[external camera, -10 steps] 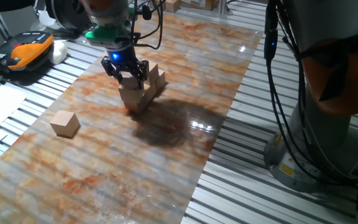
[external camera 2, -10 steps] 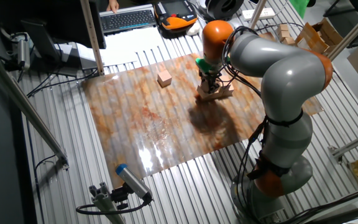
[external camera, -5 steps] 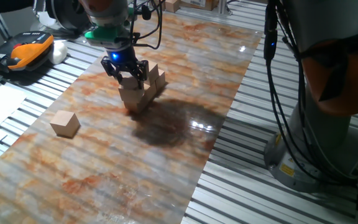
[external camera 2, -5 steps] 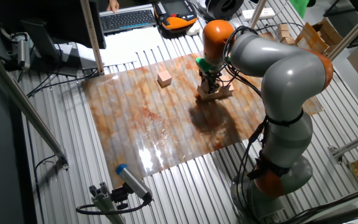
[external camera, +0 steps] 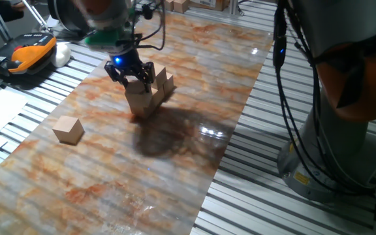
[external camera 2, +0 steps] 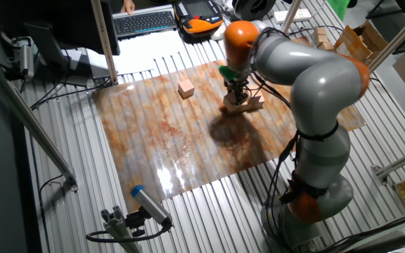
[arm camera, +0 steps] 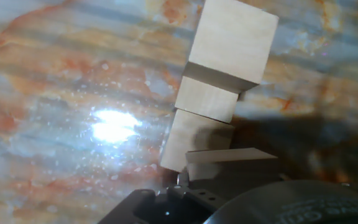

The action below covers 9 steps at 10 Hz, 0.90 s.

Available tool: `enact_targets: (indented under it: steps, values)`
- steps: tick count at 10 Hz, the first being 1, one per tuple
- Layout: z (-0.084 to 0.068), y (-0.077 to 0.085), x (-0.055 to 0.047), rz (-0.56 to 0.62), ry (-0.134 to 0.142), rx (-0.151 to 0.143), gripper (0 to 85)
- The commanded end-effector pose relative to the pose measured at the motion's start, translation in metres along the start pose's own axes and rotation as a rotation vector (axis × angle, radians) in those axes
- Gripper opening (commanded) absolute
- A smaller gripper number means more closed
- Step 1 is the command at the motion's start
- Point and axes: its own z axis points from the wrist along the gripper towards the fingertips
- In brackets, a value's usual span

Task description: Stack the blocks into a pyramid shape

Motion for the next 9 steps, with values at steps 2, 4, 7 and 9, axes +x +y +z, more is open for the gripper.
enact_targets:
  steps: [2, 4, 7, 9]
  values:
    - [0.0, 0.0, 0.0, 0.032, 0.013, -0.008, 0.0]
    - [0.001, -0.001, -0.007, 0.039, 0.033, -0.029, 0.0]
    - [-0.003, 0.001, -0.027, 0.032, 0.033, -0.033, 0.0]
    - [-0.005, 0.002, -0.037, 0.041, 0.039, -0.04, 0.0]
